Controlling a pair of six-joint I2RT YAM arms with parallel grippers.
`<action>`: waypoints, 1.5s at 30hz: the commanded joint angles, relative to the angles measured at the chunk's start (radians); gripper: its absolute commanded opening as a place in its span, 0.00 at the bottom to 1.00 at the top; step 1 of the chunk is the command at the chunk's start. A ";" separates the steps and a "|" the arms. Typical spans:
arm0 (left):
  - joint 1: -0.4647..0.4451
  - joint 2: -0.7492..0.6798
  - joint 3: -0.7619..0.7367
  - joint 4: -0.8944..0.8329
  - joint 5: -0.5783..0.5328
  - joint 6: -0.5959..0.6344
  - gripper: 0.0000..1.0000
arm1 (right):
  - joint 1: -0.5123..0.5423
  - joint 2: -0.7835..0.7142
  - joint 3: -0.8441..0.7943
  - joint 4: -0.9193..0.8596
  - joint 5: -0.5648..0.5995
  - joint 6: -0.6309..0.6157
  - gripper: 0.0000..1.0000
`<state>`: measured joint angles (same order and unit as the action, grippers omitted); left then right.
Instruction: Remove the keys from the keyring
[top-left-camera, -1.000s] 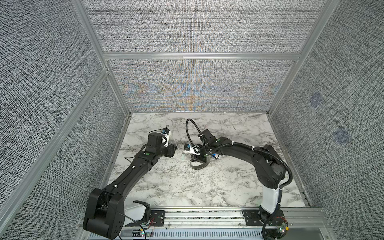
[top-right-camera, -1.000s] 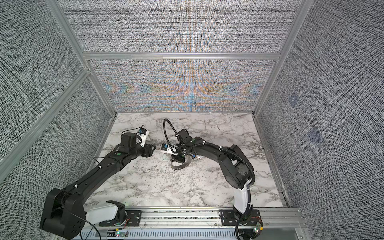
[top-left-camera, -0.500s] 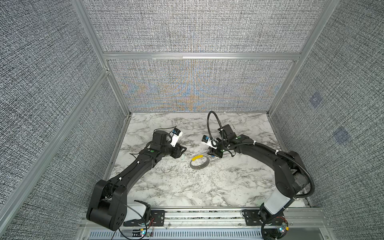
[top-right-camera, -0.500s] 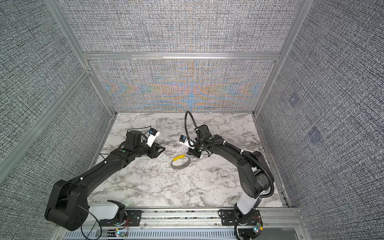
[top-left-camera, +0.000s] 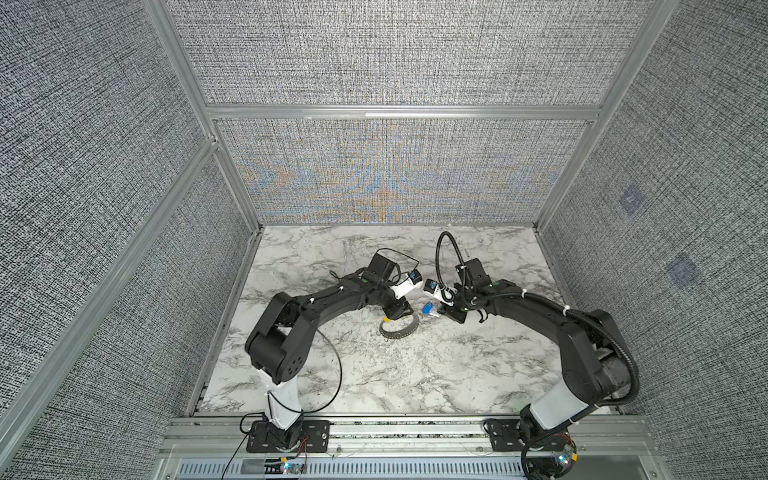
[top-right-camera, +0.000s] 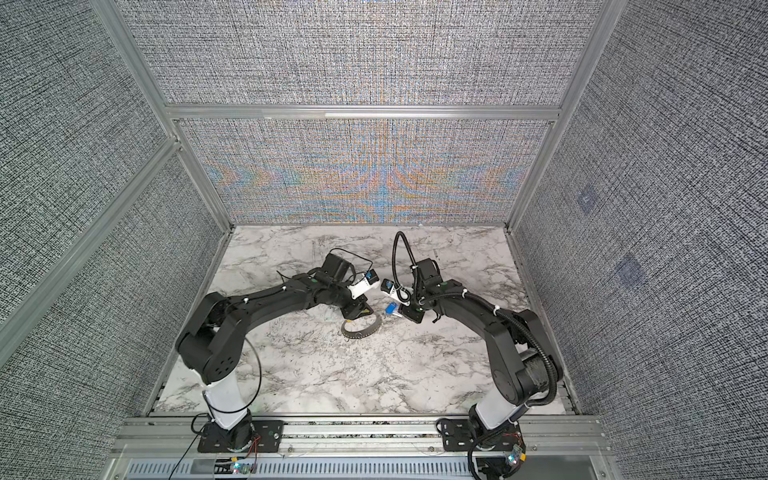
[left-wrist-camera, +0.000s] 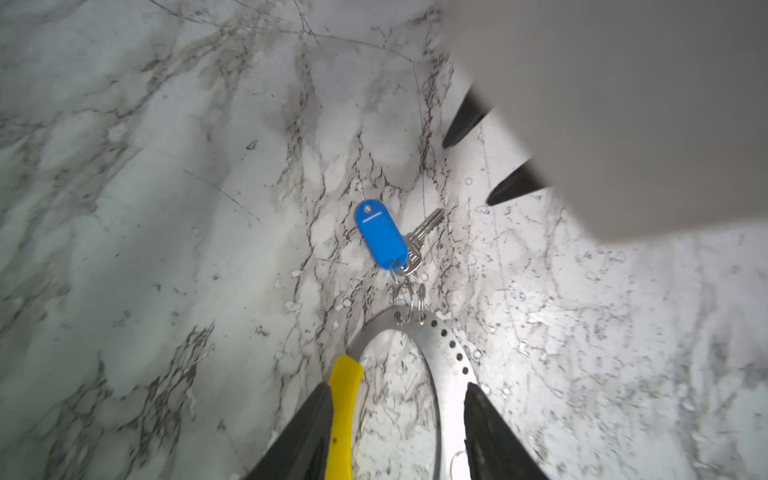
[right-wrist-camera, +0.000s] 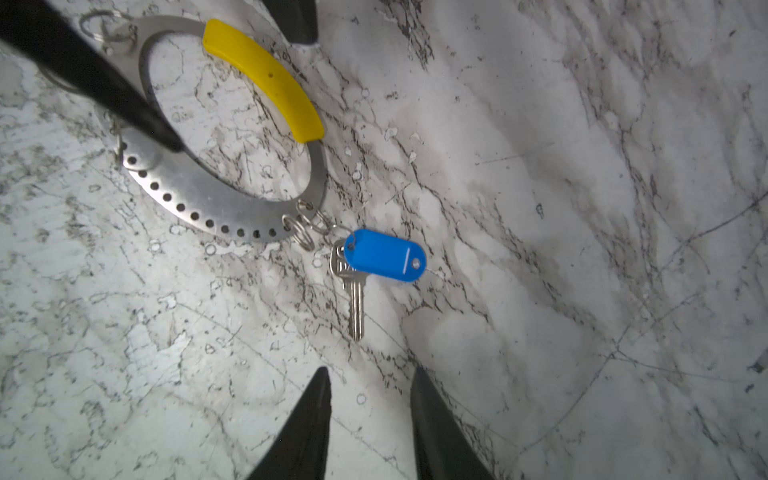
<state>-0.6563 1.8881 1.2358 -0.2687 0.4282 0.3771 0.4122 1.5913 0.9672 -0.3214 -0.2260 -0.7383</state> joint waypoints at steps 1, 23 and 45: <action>-0.005 0.053 0.029 -0.013 -0.051 0.077 0.54 | -0.003 -0.049 -0.065 0.063 0.041 -0.004 0.35; -0.065 0.184 0.093 0.088 -0.181 0.083 0.55 | -0.014 -0.202 -0.214 0.198 0.187 0.013 0.37; -0.088 0.168 0.094 0.089 -0.131 0.094 0.48 | -0.012 -0.223 -0.241 0.204 0.146 0.026 0.35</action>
<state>-0.7425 2.0453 1.3190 -0.1940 0.2916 0.4679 0.3985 1.3735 0.7303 -0.1299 -0.0624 -0.7124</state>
